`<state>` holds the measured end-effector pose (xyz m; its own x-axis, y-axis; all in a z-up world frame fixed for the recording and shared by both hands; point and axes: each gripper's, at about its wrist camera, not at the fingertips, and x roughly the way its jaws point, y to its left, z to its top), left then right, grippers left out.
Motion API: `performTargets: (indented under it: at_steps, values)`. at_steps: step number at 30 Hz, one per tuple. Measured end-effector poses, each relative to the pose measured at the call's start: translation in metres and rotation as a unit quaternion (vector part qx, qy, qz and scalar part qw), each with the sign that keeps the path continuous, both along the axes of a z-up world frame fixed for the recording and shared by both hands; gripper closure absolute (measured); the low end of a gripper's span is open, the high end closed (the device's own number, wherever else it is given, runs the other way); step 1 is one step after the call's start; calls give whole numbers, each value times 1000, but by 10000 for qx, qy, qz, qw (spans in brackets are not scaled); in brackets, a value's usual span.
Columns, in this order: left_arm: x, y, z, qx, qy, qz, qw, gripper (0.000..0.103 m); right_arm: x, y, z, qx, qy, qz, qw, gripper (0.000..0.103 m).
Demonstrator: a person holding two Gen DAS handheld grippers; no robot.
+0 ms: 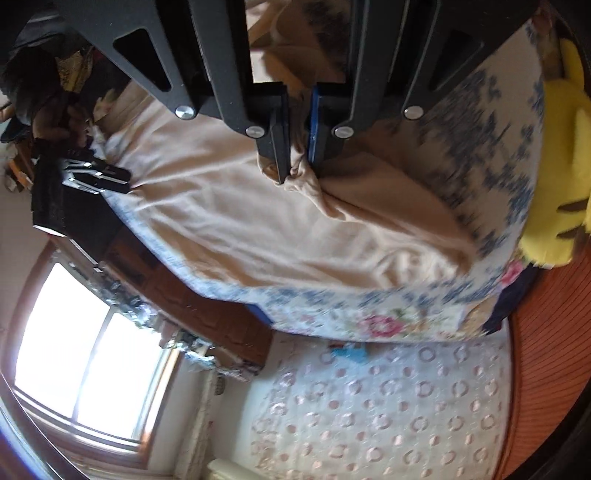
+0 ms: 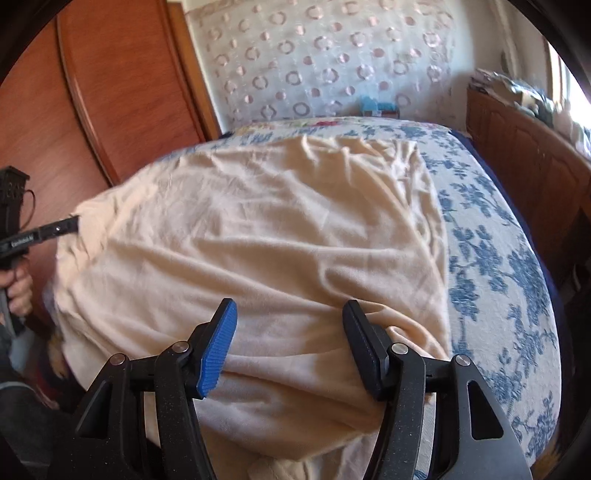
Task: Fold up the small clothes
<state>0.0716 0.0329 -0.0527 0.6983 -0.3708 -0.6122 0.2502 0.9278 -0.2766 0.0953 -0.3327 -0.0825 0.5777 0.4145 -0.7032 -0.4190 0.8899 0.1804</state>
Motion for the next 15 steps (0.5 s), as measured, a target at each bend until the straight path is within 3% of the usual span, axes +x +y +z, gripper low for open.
performTargets:
  at_steps: [6,15]
  values:
    - [15,-65,43,-171,-377,-776,9961,100,-15,-28,21,-194,-310,-283,9989,42]
    - [21,-160,91,-60,-670,-1805,9813,99,-30,-67,29,-193,-374,-631,9971,42]
